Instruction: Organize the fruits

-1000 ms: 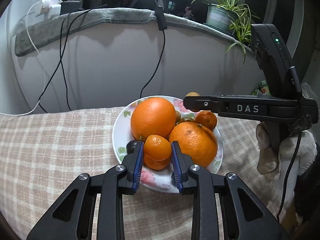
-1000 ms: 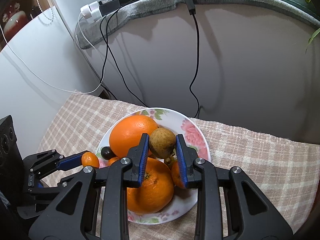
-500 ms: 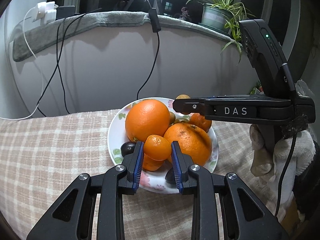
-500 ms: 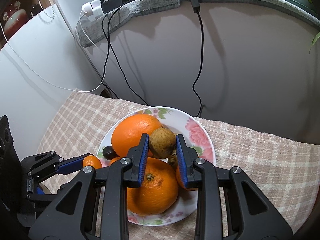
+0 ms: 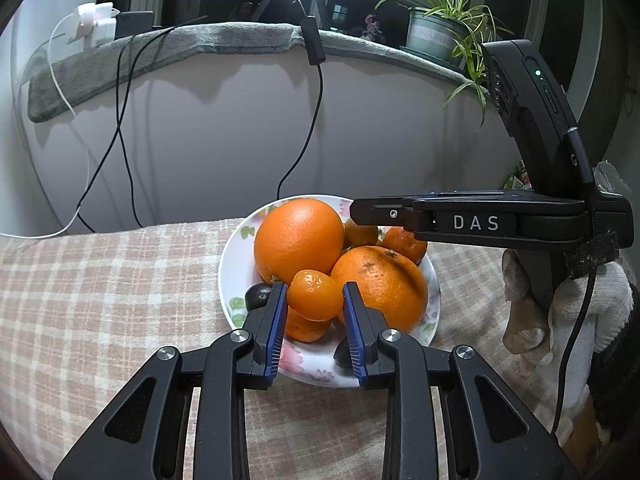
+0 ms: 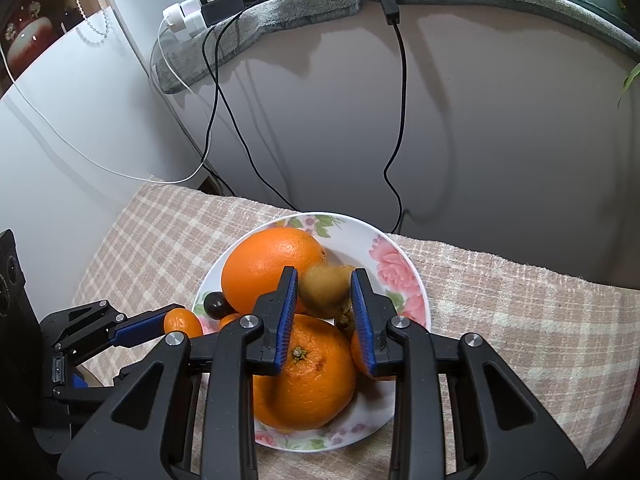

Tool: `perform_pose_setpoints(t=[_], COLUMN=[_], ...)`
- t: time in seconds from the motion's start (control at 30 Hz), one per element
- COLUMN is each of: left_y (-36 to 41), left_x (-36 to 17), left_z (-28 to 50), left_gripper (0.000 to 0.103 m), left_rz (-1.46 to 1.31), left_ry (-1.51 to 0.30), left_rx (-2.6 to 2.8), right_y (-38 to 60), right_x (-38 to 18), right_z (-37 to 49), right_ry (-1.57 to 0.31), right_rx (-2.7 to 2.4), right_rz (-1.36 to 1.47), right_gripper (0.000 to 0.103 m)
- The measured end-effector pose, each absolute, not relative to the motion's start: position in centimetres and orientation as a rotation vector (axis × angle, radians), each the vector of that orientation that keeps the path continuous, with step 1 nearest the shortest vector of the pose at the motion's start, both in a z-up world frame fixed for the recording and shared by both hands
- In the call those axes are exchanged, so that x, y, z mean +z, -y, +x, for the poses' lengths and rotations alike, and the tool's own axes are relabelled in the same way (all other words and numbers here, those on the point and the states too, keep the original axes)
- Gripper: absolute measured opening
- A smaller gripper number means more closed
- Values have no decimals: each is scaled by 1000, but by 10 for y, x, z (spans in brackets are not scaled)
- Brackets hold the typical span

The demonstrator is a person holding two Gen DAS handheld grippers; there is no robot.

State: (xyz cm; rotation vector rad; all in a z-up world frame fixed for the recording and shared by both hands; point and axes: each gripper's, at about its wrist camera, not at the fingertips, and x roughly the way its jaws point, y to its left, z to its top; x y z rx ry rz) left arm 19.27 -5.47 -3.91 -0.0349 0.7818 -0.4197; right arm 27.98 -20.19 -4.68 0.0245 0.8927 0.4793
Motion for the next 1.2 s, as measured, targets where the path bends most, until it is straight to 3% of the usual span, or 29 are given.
perform_pose_setpoints(t=[0.07,0.1,0.27,0.33,0.4,0.6,0.83,1.2], left_y=[54,54,53,52,52,51,47,39], left_x=[-39,-39,-39,-38,-37,-33,-31,-28], left_z=[193,193,192,190,189,185,180,167], left_gripper=[27,27,32,46,55,70,71,71], left_rz=[-34,-34,-35,-36,-35,-33,-32,-33], left_ry=[-782,-783,-782,-776,-770,-762,-761,-750], left_rx=[-420,-419,-416,-414,-409,-391,-368,-328], right_y=[202,203,204,204,204,207,206,216], right_x=[-46,-46,-43,-42,-40,-34,-26,-23], right_z=[279,278,276,275,274,268,258,231], right_ry=[-889,-882,-869,-866,-861,-837,-798,-729], right_rx=[475,473,478,478,475,471,460,404], right_rz=[24,25,35,34,36,36,24,3], right_gripper=[53,56,58,60,67,71,84,85])
